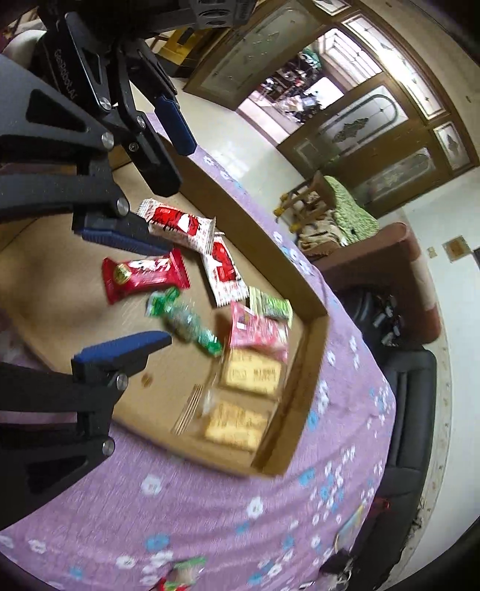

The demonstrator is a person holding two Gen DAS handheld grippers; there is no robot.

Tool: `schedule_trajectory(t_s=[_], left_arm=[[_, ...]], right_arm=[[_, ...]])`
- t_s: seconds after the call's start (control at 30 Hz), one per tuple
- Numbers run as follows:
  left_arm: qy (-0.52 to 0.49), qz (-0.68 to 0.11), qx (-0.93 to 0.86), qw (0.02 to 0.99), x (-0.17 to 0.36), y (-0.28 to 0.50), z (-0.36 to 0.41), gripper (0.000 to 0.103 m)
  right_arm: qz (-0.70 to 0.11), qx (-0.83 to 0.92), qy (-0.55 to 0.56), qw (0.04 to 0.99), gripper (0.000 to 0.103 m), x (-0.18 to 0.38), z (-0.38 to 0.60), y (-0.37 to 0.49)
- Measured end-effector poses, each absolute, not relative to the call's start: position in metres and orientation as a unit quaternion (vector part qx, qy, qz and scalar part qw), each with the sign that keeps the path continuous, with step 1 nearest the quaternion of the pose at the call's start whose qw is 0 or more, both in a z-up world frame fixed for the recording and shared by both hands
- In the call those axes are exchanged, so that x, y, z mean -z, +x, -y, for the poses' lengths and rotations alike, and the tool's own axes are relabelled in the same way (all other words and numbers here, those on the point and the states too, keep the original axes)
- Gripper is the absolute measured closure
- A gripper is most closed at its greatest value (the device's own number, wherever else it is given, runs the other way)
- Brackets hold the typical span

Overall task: Organize snacks
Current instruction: 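Carry both snacks into the cardboard box and open both tools, then move both tools toward the pink packet and clear green-tied candy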

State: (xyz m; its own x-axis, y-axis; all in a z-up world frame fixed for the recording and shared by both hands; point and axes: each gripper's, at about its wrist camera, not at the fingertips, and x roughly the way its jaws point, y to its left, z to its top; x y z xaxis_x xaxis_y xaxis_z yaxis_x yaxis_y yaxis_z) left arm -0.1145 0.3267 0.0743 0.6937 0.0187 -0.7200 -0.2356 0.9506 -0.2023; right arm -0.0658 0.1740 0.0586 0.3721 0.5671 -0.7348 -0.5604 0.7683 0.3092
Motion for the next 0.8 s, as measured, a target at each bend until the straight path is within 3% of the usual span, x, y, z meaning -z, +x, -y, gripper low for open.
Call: schedule_trajectory(t_s=[0.8], left_arm=[[0.027,-0.372,-0.066,0.925,-0.086,-0.137,-0.204,0.027]], right_arm=[[-0.417,-0.221,0.088,0.877,0.049,-0.057,0.015,-0.096]])
